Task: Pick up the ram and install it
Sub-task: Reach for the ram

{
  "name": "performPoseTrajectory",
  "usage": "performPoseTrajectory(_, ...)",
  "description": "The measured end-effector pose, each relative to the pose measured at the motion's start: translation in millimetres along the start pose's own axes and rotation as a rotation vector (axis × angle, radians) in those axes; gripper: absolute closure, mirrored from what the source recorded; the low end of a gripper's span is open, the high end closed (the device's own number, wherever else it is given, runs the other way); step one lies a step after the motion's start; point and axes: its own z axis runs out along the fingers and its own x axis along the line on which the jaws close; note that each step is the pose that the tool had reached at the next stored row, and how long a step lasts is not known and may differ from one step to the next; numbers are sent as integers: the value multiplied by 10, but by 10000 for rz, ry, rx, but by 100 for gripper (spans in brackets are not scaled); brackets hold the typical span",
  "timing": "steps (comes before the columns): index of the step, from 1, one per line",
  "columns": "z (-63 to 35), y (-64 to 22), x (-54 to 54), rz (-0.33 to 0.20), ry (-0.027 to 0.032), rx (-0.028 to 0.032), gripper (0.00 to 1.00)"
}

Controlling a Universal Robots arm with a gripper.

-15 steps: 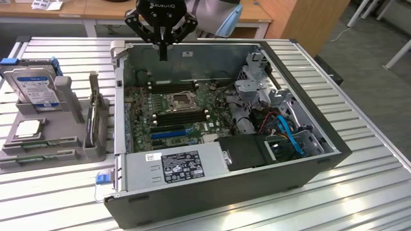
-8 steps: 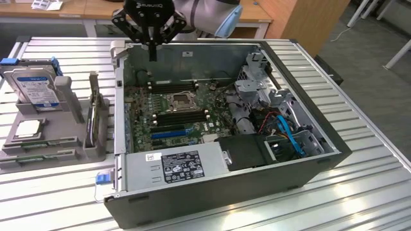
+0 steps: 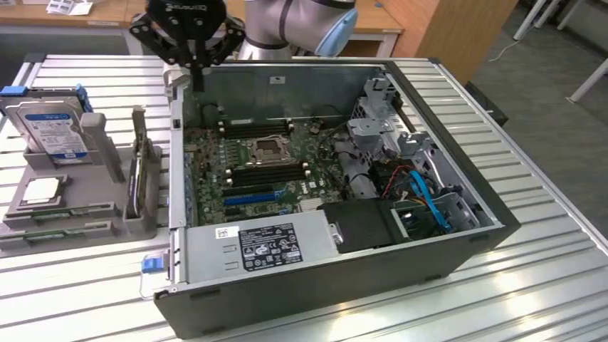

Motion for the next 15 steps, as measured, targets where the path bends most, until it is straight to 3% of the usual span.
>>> performPoseTrajectory(15, 2, -53, 683, -2, 0, 1, 89)
